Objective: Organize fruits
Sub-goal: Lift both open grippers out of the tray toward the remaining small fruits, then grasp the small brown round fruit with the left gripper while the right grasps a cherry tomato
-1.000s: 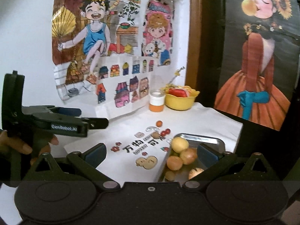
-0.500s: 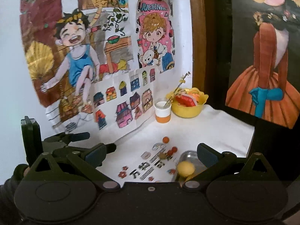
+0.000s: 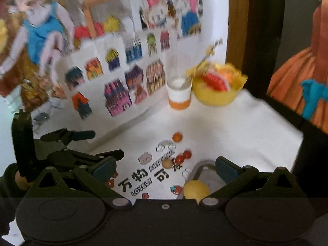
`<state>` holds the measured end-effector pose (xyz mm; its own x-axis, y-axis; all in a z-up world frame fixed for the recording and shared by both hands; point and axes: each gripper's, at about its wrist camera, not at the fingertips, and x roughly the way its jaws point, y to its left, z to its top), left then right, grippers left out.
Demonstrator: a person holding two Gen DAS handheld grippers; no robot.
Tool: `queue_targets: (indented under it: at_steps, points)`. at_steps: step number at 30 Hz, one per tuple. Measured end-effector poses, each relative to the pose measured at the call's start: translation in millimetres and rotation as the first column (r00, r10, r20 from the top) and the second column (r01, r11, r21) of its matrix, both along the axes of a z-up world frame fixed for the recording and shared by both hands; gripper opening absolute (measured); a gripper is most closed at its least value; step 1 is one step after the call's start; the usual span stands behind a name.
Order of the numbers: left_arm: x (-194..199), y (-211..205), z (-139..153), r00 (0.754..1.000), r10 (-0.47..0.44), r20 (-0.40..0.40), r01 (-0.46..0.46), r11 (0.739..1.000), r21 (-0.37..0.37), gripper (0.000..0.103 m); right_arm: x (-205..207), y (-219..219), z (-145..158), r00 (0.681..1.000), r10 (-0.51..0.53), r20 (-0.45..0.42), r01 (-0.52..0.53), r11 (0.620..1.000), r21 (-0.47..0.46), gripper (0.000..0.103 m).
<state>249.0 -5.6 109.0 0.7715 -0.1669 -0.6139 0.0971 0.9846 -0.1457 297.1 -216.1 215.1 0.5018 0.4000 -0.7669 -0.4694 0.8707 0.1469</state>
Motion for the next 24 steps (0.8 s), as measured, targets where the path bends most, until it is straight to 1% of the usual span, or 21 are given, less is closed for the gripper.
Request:
queue_targets:
  at_steps: [3, 8, 13, 15, 18, 24]
  points:
    - [11, -6, -18, 0.999, -0.029, -0.018, 0.029, 1.000, 0.010, 0.103, 25, 2, -26, 0.998, -0.003, -0.065, 0.004, 1.000, 0.015, 0.102]
    - [27, -13, -48, 0.997, -0.067, -0.046, 0.068, 0.997, 0.022, 0.103, 64, 4, -67, 0.985, -0.012, -0.171, 0.021, 0.999, 0.049, 0.102]
    - [38, -21, -71, 0.993, -0.096, -0.068, 0.099, 0.994, 0.037, 0.103, 95, 10, -107, 0.957, -0.016, -0.290, 0.047, 0.994, 0.103, 0.102]
    - [43, -23, -78, 0.992, -0.105, -0.072, 0.108, 0.993, 0.043, 0.103, 104, 16, -120, 0.947, -0.018, -0.322, 0.058, 0.992, 0.114, 0.101]
    - [48, -27, -85, 0.991, -0.111, -0.075, 0.115, 0.992, 0.044, 0.103, 115, 26, -136, 0.935, -0.022, -0.355, 0.068, 0.991, 0.118, 0.097]
    - [55, -31, -96, 0.992, -0.102, -0.077, 0.106, 0.993, 0.044, 0.103, 127, 38, -161, 0.923, -0.039, -0.383, 0.082, 0.992, 0.096, 0.088]
